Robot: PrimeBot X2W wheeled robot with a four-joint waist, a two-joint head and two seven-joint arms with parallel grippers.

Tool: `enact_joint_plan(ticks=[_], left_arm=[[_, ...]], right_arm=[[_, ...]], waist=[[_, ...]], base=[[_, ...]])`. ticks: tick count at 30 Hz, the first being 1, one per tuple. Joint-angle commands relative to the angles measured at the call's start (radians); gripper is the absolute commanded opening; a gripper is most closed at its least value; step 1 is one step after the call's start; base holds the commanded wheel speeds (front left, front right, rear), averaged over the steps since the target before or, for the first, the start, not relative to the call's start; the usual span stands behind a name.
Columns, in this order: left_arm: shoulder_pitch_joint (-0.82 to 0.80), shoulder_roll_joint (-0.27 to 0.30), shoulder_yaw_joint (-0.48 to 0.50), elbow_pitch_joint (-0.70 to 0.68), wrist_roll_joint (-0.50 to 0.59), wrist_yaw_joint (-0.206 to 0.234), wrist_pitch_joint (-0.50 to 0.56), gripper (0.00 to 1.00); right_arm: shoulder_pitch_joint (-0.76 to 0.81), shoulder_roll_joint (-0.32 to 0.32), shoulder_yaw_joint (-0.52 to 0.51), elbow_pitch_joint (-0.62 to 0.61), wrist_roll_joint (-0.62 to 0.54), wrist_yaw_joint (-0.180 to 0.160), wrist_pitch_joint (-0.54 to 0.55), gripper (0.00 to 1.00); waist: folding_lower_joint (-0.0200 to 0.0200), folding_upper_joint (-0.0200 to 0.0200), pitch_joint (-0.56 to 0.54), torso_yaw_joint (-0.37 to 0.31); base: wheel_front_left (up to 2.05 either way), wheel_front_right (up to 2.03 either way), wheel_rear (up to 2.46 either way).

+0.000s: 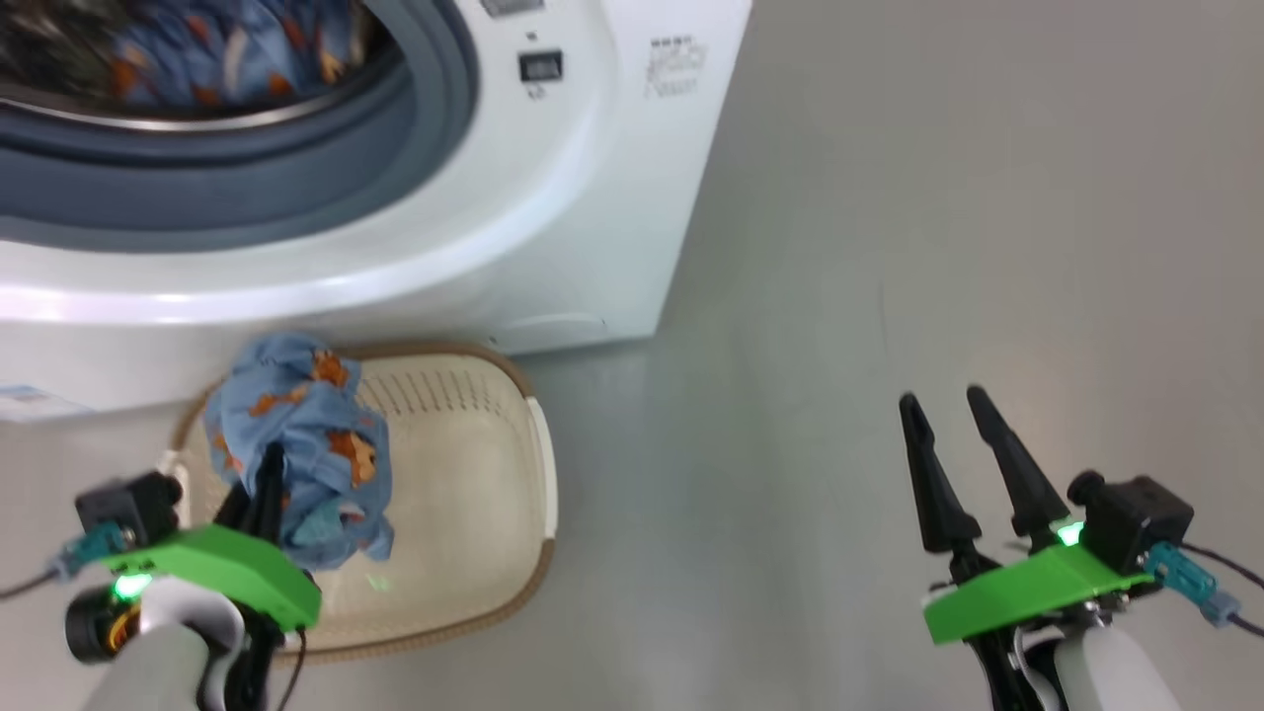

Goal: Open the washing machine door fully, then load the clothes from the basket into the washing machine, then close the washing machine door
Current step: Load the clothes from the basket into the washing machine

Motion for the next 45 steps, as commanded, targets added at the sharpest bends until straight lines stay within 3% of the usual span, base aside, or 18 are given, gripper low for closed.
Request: enact_joint_plan(ticks=[1, 16, 29, 39, 45], left_arm=[[0.015, 0.027, 0.043, -0.027, 0.016, -0.002, -0.014, 0.0], [0.213, -0.043, 0.259, -0.265, 0.239, -0.002, -0.014, 0.0], [0.368, -0.088, 0.349, -0.479, 0.387, -0.002, -0.014, 0.0], [0.455, -0.154, 0.403, -0.572, 0.405, -0.002, -0.014, 0.0], [0.44, -0.163, 0.411, -0.578, 0.41, -0.002, -0.014, 0.0]], right_arm=[[0.02, -0.01, 0.024, -0.017, -0.01, 0.001, -0.005, 1.0], [0.128, -0.065, 0.005, -0.012, 0.01, 0.001, -0.005, 1.0], [0.184, -0.073, -0.028, -0.026, 0.016, 0.001, -0.005, 1.0], [0.209, -0.065, -0.055, -0.037, 0.015, 0.001, -0.005, 1.0], [0.198, -0.059, -0.054, -0.044, 0.012, 0.001, -0.005, 1.0]], waist=[[0.0, -0.0001, -0.084, 0.046], [0.0, -0.0001, -0.23, 0.117], [0.0, -0.0001, -0.268, 0.157], [0.0, -0.0001, -0.268, 0.162], [0.0, -0.0001, -0.238, 0.156]], base=[[0.0, 0.0, 0.0], [0.0, 0.0, 0.0], [0.0, 0.0, 0.0], [0.0, 0.0, 0.0], [0.0, 0.0, 0.0]])
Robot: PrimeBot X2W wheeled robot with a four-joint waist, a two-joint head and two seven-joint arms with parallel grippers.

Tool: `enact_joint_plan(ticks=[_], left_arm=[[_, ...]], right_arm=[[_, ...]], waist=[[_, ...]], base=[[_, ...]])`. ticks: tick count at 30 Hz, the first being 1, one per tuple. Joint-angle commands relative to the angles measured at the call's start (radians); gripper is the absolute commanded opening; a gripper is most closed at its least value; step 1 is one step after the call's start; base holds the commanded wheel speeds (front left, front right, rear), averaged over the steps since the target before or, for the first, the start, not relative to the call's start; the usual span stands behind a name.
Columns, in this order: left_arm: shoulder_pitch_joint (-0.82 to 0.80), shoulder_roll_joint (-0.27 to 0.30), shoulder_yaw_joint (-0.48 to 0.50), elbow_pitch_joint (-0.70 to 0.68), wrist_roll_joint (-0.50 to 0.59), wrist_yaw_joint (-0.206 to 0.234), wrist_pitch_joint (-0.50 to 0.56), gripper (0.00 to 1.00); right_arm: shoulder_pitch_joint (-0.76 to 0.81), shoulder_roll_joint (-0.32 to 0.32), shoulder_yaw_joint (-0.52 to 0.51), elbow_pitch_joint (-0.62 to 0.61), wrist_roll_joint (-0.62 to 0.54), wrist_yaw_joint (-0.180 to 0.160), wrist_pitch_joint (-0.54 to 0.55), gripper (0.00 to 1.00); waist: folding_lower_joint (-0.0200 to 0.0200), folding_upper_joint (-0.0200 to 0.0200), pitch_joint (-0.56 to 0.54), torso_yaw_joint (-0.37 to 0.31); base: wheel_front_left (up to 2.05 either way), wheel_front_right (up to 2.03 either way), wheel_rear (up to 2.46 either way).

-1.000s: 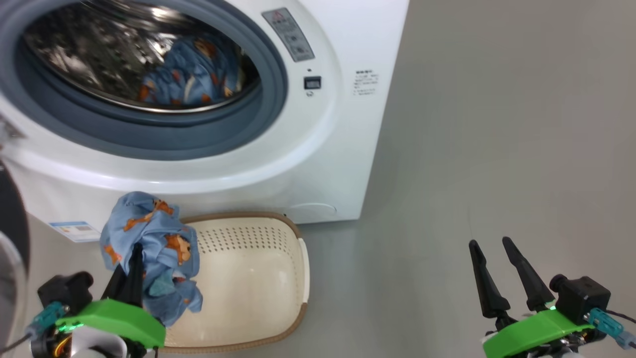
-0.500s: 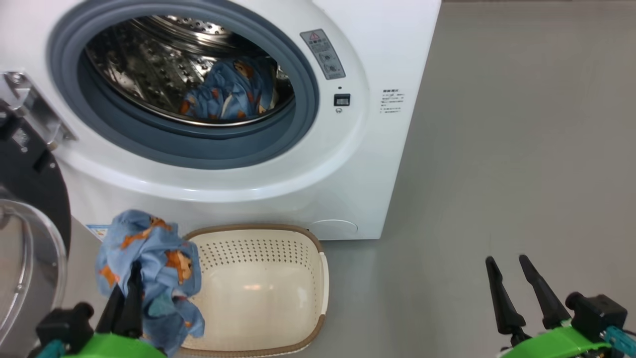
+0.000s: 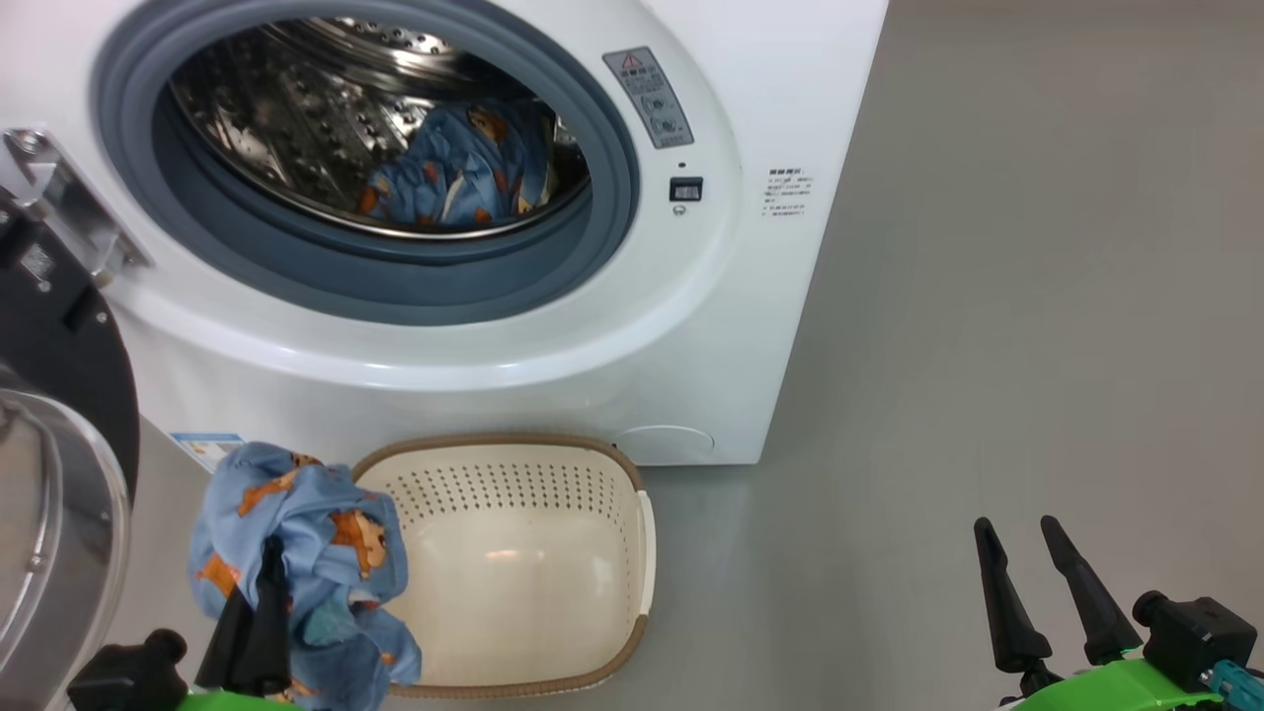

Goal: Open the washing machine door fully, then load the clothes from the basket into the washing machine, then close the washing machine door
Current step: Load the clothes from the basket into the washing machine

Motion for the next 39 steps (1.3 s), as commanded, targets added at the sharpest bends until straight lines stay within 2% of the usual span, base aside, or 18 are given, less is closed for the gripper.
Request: enact_joint_plan(ticks=[1, 8, 18, 28, 39], left_arm=[[-0.038, 0.017, 0.04, -0.026, 0.014, -0.002, -0.014, 0.0], [-0.163, 0.051, 0.032, -0.034, 0.011, -0.002, -0.014, 0.0], [-0.499, 0.146, 0.004, 0.021, -0.005, -0.002, -0.014, 0.0], [-0.817, 0.256, -0.029, 0.326, -0.071, -0.002, -0.014, 0.0], [-1.045, 0.348, -0.082, 0.596, -0.095, -0.002, -0.014, 0.0]], right_arm=[[-0.019, -0.008, 0.021, -0.027, -0.002, 0.002, -0.005, 1.0], [-0.071, 0.012, 0.021, -0.039, -0.008, 0.002, -0.005, 1.0], [-0.159, 0.049, 0.044, -0.046, -0.013, 0.002, -0.005, 1.0], [-0.21, 0.055, 0.096, -0.047, 0.044, 0.002, -0.005, 1.0], [-0.238, 0.056, 0.148, -0.055, 0.083, 0.002, -0.005, 1.0]], waist=[[0.0, 0.0, 0.016, -0.006], [0.0, 0.0, 0.099, -0.036], [0.0, 0.0, 0.249, -0.117], [0.0, 0.0, 0.34, -0.225], [0.0, 0.0, 0.383, -0.317]], base=[[0.0, 0.0, 0.0], [0.0, 0.0, 0.0], [0.0, 0.0, 0.0], [0.0, 0.0, 0.0], [0.0, 0.0, 0.0]])
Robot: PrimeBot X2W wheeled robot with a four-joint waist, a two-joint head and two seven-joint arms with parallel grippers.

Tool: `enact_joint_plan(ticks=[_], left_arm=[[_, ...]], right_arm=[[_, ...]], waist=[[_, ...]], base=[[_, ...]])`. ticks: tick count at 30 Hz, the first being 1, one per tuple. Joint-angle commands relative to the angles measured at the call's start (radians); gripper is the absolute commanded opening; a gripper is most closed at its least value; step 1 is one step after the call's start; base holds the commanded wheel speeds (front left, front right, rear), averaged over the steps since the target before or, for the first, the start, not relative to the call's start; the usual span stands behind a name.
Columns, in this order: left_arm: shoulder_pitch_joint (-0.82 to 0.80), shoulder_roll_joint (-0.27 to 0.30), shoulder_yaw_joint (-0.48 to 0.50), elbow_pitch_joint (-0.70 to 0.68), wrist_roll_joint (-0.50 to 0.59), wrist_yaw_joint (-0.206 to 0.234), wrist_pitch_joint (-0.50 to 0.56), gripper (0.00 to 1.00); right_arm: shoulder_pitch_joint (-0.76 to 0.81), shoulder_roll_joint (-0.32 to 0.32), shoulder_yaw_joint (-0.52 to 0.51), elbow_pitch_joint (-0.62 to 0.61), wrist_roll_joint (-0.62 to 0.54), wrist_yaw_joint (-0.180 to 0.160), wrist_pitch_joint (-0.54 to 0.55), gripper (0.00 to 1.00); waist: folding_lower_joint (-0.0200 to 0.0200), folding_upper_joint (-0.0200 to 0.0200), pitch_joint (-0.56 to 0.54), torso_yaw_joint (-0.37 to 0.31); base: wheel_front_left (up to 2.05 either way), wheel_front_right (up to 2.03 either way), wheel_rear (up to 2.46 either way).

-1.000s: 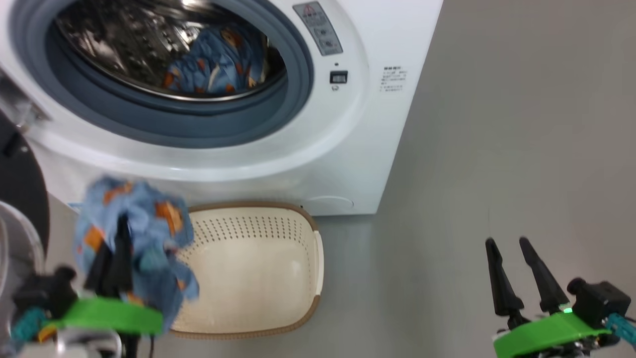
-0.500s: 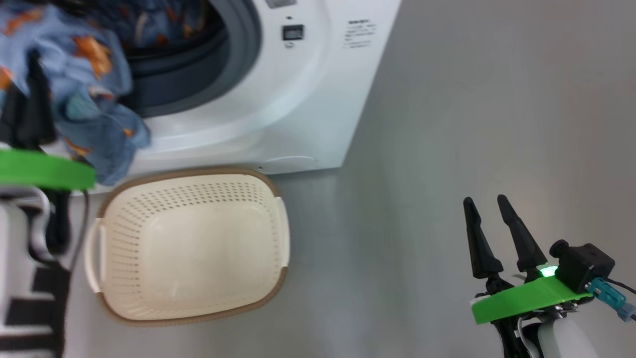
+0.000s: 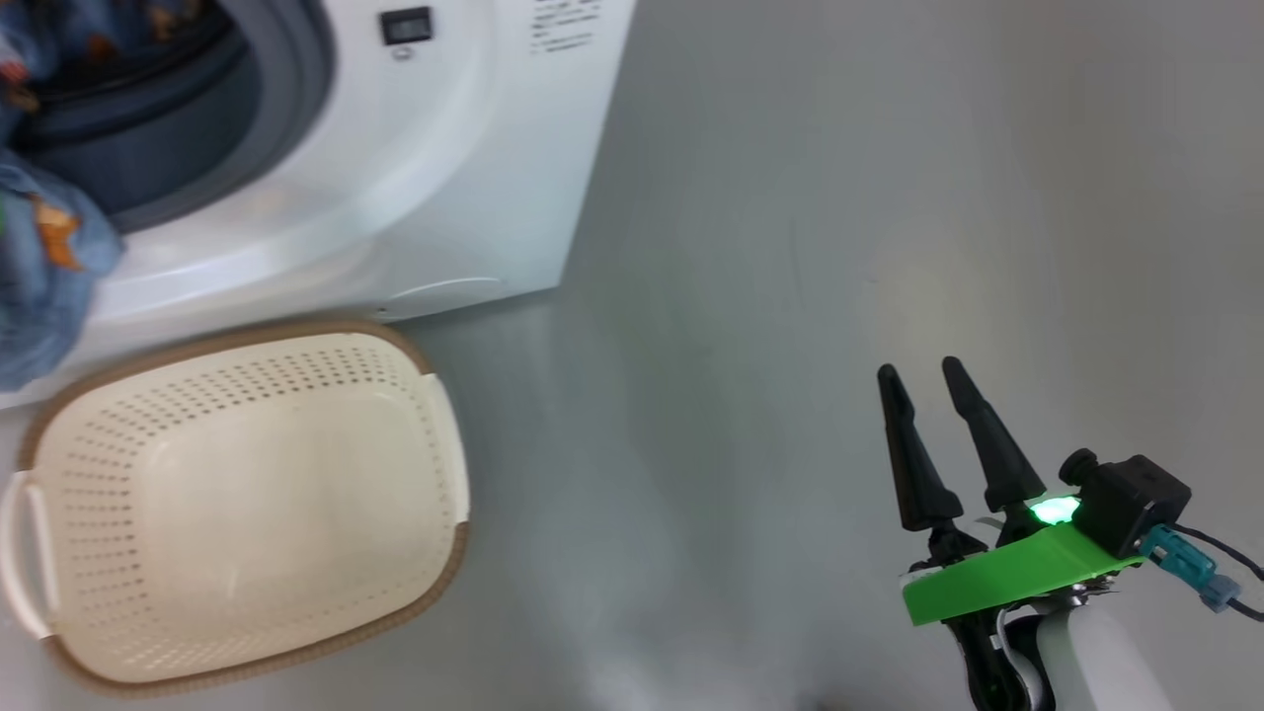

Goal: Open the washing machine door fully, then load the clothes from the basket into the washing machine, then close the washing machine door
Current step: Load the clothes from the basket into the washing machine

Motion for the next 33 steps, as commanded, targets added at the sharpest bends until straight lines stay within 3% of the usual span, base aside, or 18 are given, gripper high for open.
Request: enact_joint_plan(ticks=[1, 6, 13, 19, 20, 23, 24, 33], left_arm=[[-0.035, 0.062, 0.017, -0.017, 0.001, -0.002, -0.006, 0.0], [-0.132, 0.085, 0.007, -0.041, 0.01, -0.002, -0.006, 0.0], [-0.177, 0.099, 0.07, -0.159, 0.036, -0.002, -0.006, 0.0], [-0.127, 0.101, 0.052, -0.079, 0.051, -0.002, -0.006, 0.01], [-0.123, 0.101, 0.042, -0.052, 0.05, -0.002, -0.006, 0.11], [-0.126, 0.1, 0.002, 0.042, 0.043, -0.002, -0.006, 0.95], [-0.13, 0.1, -0.013, 0.073, 0.039, -0.002, -0.006, 1.0], [-0.162, 0.1, -0.114, 0.179, -0.042, -0.002, -0.006, 1.0]], right_arm=[[-0.008, 0.001, 0.027, -0.025, 0.007, 0.002, -0.005, 1.0], [-0.014, 0.001, 0.038, -0.035, 0.016, 0.002, -0.005, 1.0], [-0.028, 0.001, 0.046, -0.042, 0.03, 0.002, -0.005, 1.0], [-0.035, 0.001, 0.058, -0.043, 0.039, 0.002, -0.005, 1.0], [-0.035, 0.001, 0.06, -0.043, 0.04, 0.002, -0.005, 1.0], [-0.035, 0.001, 0.062, -0.04, 0.044, 0.002, -0.005, 1.0], [-0.035, 0.001, 0.064, -0.039, 0.045, 0.002, -0.005, 1.0], [-0.037, 0.001, 0.062, -0.035, 0.046, 0.002, -0.005, 1.0]], waist=[[0.0, 0.0, 0.032, -0.036], [0.0, 0.0, 0.057, -0.049], [0.0, 0.0, 0.087, -0.055], [0.0, 0.0, 0.095, -0.055], [0.0, 0.0, 0.095, -0.054], [0.0, 0.0, 0.092, -0.052], [0.0, 0.0, 0.091, -0.051], [0.0, 0.0, 0.083, -0.039]], base=[[0.0, 0.0, 0.0], [0.0, 0.0, 0.0], [0.0, 0.0, 0.0], [0.0, 0.0, 0.0], [0.0, 0.0, 0.0], [0.0, 0.0, 0.0], [0.0, 0.0, 0.0], [0.0, 0.0, 0.0]])
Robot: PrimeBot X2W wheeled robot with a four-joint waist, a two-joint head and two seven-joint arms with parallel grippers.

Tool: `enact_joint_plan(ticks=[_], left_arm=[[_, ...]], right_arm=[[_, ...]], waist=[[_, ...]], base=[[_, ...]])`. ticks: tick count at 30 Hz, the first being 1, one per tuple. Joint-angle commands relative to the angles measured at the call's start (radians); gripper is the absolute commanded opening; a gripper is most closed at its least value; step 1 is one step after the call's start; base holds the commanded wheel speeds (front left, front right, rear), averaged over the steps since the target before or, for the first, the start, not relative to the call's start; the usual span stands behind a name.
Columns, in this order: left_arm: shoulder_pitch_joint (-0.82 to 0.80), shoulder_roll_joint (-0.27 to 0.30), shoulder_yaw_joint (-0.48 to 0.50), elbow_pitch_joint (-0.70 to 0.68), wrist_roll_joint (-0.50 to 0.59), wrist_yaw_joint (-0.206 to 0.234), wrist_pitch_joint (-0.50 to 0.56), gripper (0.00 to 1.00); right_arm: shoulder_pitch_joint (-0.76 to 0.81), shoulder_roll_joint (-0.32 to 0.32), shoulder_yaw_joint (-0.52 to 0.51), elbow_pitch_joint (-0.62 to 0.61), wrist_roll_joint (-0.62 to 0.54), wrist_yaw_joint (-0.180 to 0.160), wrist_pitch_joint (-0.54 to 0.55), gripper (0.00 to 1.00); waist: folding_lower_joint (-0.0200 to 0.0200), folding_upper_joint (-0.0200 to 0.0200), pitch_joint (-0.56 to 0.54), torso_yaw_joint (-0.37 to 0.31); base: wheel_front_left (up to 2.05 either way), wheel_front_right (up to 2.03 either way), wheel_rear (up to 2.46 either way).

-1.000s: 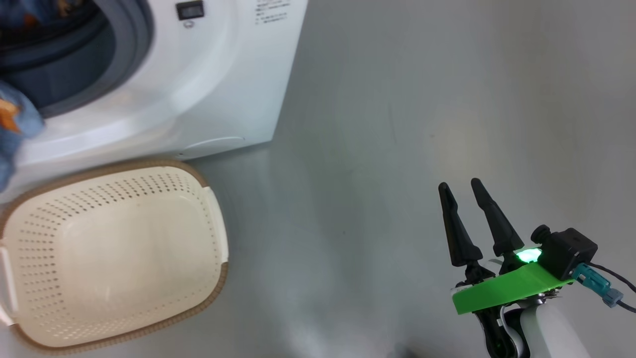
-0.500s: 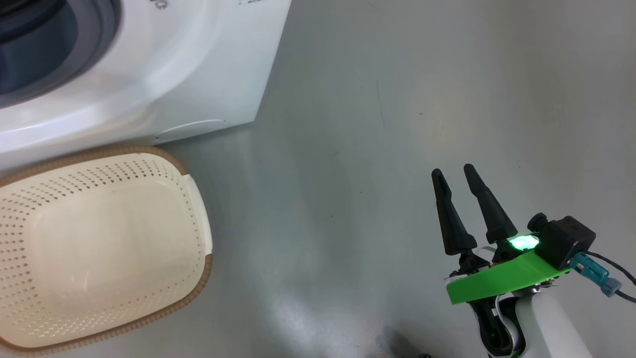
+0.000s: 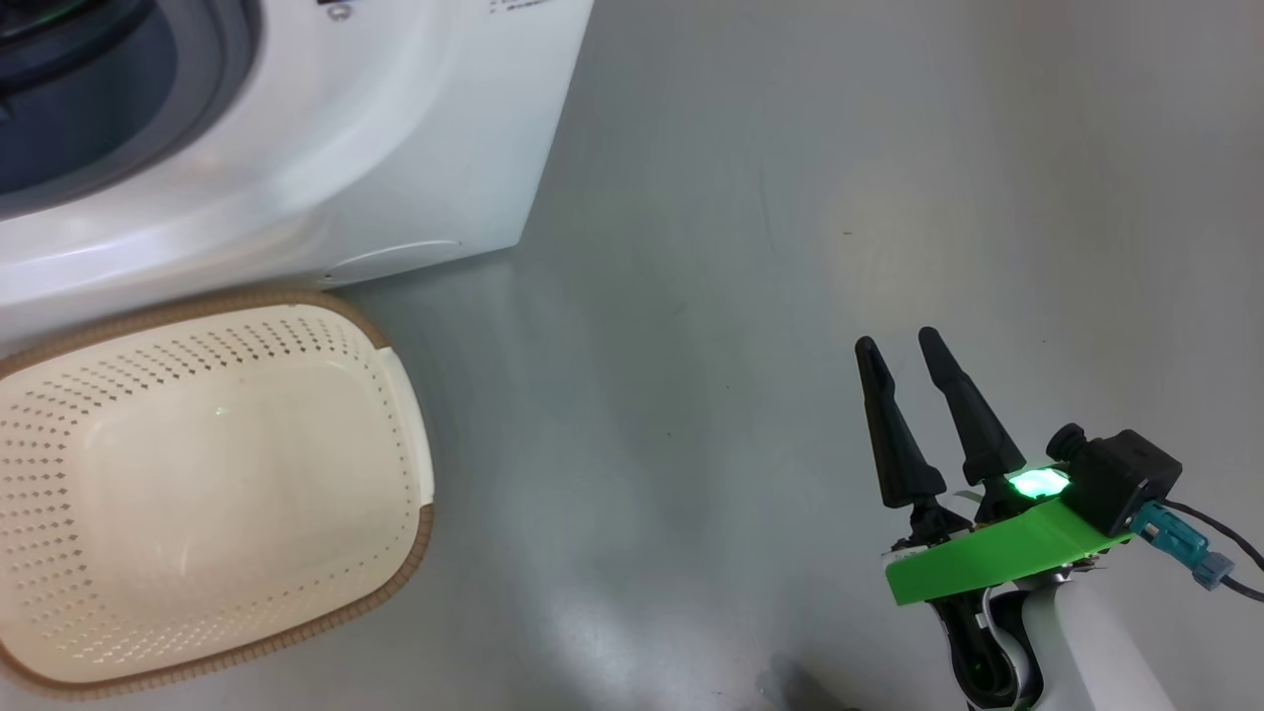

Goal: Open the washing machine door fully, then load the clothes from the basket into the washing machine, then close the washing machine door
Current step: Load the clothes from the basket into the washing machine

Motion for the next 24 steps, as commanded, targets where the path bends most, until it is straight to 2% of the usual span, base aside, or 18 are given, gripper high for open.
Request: enact_joint_plan(ticks=[1, 12, 24], left_arm=[[-0.016, 0.052, 0.008, -0.015, -0.009, -0.002, -0.005, 1.0], [0.048, 0.039, 0.004, -0.074, -0.059, -0.002, -0.005, 1.0], [0.324, -0.065, 0.16, -0.308, 0.018, -0.002, -0.005, 1.0]], right_arm=[[0.004, -0.001, 0.02, -0.018, 0.003, 0.002, -0.005, 1.0], [0.001, -0.001, 0.011, -0.015, -0.01, 0.002, -0.005, 1.0], [-0.006, -0.001, -0.027, -0.013, -0.075, 0.002, -0.005, 1.0]], waist=[[0.0, 0.0, -0.001, 0.003], [0.0, 0.0, -0.016, 0.024], [0.0, 0.0, -0.052, 0.103]], base=[[0.0, 0.0, 0.0], [0.0, 0.0, 0.0], [0.0, 0.0, 0.0]])
